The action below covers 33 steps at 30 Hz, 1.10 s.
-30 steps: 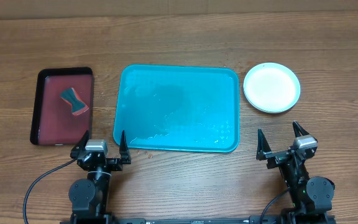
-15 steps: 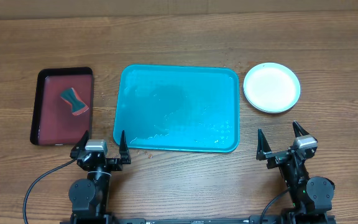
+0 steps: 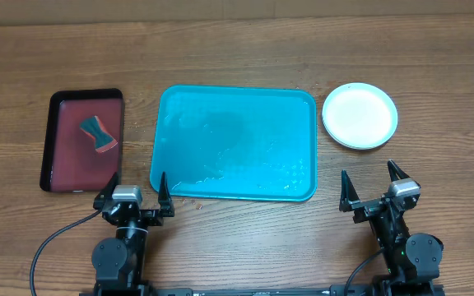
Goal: Clean dirty plates on tray and stack at the side
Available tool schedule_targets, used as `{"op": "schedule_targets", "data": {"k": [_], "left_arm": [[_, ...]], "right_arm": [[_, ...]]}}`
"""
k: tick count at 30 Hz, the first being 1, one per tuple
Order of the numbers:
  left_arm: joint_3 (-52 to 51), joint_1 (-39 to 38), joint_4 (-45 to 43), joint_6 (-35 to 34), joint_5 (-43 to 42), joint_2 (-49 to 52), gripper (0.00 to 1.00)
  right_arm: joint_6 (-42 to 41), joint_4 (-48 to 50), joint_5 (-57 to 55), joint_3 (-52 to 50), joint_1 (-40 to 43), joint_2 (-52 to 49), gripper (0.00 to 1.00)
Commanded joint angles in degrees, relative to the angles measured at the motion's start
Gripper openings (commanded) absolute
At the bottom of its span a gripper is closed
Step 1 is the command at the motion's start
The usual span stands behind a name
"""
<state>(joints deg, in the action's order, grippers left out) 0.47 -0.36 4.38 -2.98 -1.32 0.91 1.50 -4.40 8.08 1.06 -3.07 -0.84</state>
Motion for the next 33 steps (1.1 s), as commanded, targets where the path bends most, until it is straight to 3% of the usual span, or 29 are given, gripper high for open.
{"op": "schedule_targets", "data": {"k": [1, 6, 19, 33], "left_arm": [[-0.2, -0.7, 0.2, 0.1, 2.1, -0.7, 1.0], [-0.2, -0.6, -0.1, -6.5, 6.0, -0.7, 1.0], [-0.2, -0.8, 0.1, 4.2, 3.1, -0.7, 1.0], [-0.2, -0.8, 0.0, 4.2, 3.2, -0.7, 1.0]], "right_arm": [[0.3, 0.2, -0.5, -0.6, 0.2, 0.7, 1.0], [0.3, 0.2, -0.5, -0.6, 0.2, 0.7, 1.0], [0.3, 0.2, -0.5, -0.6, 0.2, 0.7, 1.0], [0.3, 0.2, -0.5, -0.6, 0.2, 0.7, 1.0]]}}
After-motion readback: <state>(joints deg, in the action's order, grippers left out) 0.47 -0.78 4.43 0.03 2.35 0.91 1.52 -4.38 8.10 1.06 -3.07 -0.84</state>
